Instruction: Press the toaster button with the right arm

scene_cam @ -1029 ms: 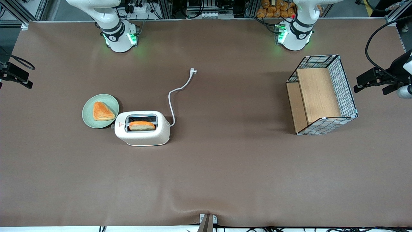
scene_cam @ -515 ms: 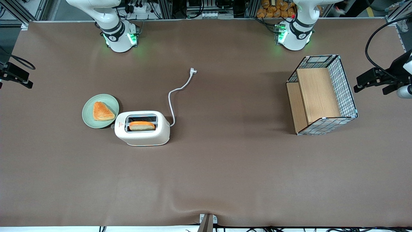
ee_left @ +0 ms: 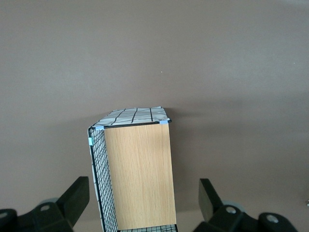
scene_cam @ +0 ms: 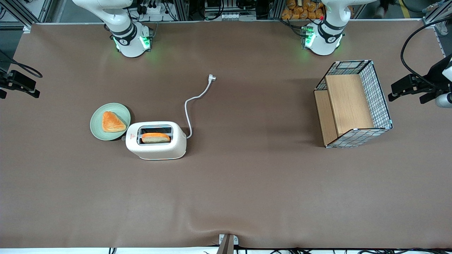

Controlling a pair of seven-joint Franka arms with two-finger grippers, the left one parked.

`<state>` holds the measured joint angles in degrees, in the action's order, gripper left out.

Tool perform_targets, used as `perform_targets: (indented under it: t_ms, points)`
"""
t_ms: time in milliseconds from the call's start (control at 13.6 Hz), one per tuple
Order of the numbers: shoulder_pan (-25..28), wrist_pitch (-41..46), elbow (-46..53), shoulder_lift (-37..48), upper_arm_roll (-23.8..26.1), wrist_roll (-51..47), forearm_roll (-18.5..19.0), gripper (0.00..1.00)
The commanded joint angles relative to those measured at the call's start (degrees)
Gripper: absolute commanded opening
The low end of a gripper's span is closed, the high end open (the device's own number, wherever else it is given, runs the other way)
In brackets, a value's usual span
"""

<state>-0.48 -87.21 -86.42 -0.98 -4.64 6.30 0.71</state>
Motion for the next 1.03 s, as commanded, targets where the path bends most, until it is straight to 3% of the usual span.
perform_targets:
  t_ms: [0, 74, 147, 294, 441, 662, 809, 956]
  points:
    - [0.8, 1.1, 0.3, -1.0, -0.1, -0.5, -0.5, 1.0]
    - [1.0, 1.2, 0.2, -1.7, -0.1, -0.6, -0.6, 1.0]
    - [1.0, 1.1, 0.1, -1.8, -0.1, -0.6, -0.6, 0.93]
    - [1.0, 1.2, -0.2, -2.4, -0.1, -0.6, -1.7, 0.42]
    - [0.7, 1.0, -1.9, -2.9, -0.2, -0.6, -4.0, 0.03]
    - [1.1, 0.9, -2.5, -5.9, -0.1, -1.2, -4.8, 0.0]
    - [0.7, 0.6, -2.8, -8.2, -0.2, -1.2, -8.8, 0.0]
    - [1.3, 0.4, -2.8, -9.6, -0.2, -1.2, -8.8, 0.0]
